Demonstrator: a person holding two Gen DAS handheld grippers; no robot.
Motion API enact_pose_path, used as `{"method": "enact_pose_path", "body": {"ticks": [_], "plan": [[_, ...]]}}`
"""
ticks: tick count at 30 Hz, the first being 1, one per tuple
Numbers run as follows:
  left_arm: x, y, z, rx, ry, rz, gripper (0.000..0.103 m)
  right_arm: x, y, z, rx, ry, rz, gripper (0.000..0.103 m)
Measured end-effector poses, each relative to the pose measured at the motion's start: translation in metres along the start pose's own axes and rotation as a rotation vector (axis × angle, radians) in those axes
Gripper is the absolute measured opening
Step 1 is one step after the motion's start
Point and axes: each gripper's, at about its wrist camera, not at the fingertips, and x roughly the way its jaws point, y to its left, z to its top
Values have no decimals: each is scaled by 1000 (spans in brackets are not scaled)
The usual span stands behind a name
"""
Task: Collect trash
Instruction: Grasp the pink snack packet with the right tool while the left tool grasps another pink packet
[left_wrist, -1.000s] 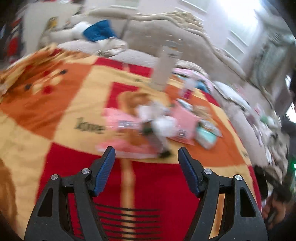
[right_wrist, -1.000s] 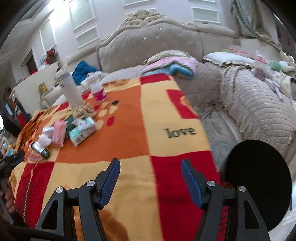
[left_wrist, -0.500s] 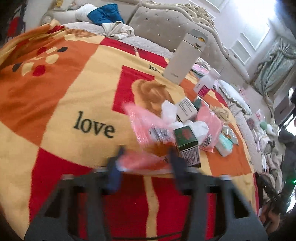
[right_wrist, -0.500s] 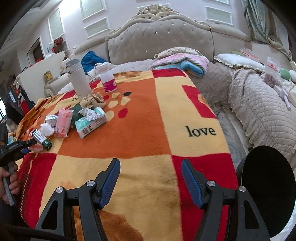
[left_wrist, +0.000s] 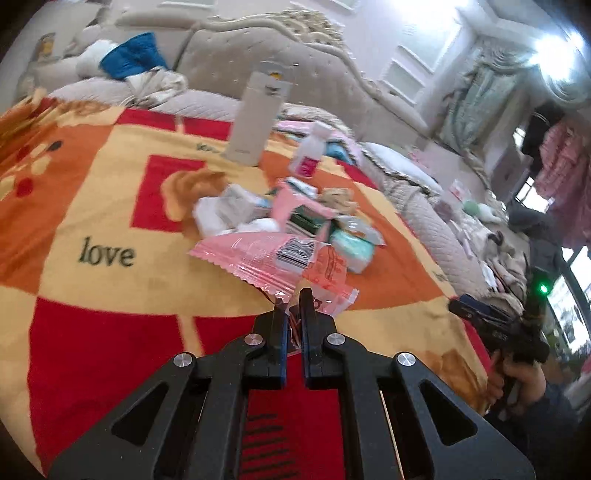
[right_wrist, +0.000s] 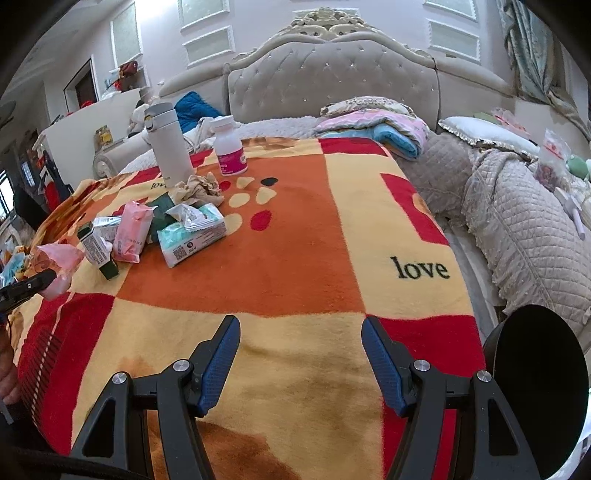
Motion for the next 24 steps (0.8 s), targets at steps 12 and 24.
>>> {"method": "enact_pose_path", "body": {"ticks": [12, 24], "plan": [[-36, 31, 8, -128, -150, 116, 3, 15, 45, 16, -31, -51, 189, 69], [-38, 58, 15, -248, -186, 128, 3, 75, 146, 78, -72, -8, 371, 73]]}}
